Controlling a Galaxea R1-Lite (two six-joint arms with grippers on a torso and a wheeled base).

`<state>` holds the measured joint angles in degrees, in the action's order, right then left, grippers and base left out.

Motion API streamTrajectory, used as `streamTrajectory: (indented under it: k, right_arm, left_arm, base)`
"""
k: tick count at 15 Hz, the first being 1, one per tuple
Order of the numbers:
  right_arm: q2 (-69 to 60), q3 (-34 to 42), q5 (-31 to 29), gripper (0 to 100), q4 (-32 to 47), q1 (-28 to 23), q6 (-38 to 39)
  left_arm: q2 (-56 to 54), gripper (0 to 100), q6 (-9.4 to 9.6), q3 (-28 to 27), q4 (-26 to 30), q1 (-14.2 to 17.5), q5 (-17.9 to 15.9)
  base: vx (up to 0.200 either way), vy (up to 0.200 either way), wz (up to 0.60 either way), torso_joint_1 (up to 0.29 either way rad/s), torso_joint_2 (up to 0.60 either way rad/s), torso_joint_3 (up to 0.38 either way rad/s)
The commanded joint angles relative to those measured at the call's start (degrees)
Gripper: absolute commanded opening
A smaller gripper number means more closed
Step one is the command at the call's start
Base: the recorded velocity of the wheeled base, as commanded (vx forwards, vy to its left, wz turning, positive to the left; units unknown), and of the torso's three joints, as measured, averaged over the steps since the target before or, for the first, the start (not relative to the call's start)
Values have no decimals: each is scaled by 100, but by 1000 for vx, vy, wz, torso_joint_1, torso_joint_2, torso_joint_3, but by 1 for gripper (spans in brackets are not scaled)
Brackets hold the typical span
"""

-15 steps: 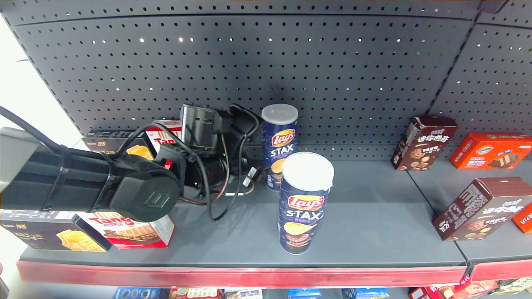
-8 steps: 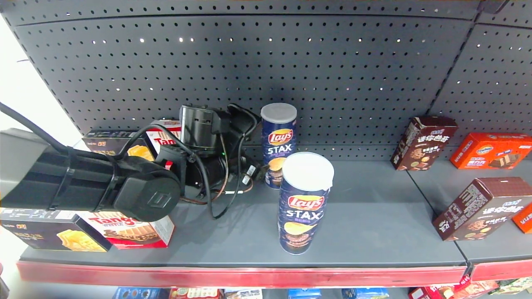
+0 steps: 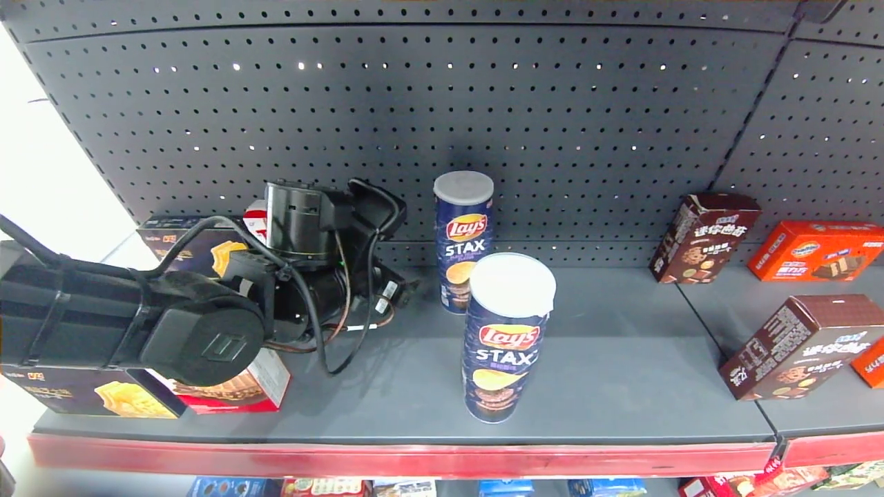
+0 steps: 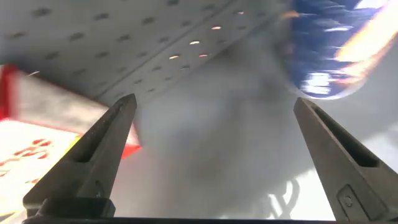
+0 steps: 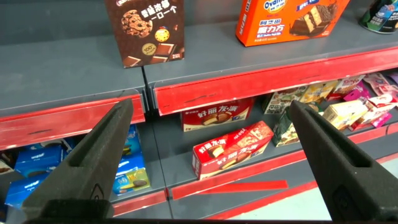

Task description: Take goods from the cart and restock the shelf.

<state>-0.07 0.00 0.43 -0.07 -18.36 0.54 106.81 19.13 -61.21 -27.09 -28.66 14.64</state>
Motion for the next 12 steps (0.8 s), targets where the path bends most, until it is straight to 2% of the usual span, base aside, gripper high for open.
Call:
streamTrajectory:
  k: [1,3,12]
  right_arm:
    - [7,0,1,100,-1,-1,-1]
    - [7,0,1,100,-1,-1,-1]
    - [7,0,1,100,-1,-1,-1]
  left_arm:
    - [226,100,-5,-93,-183,10,127]
    - [446,100,3,-190,-367,-26,162]
    - [709,100,3,-550,-323,-149,162]
  base:
    - [0,0,0,0,0,0]
    - [0,0,0,0,0,0]
    - [0,0,0,0,0,0]
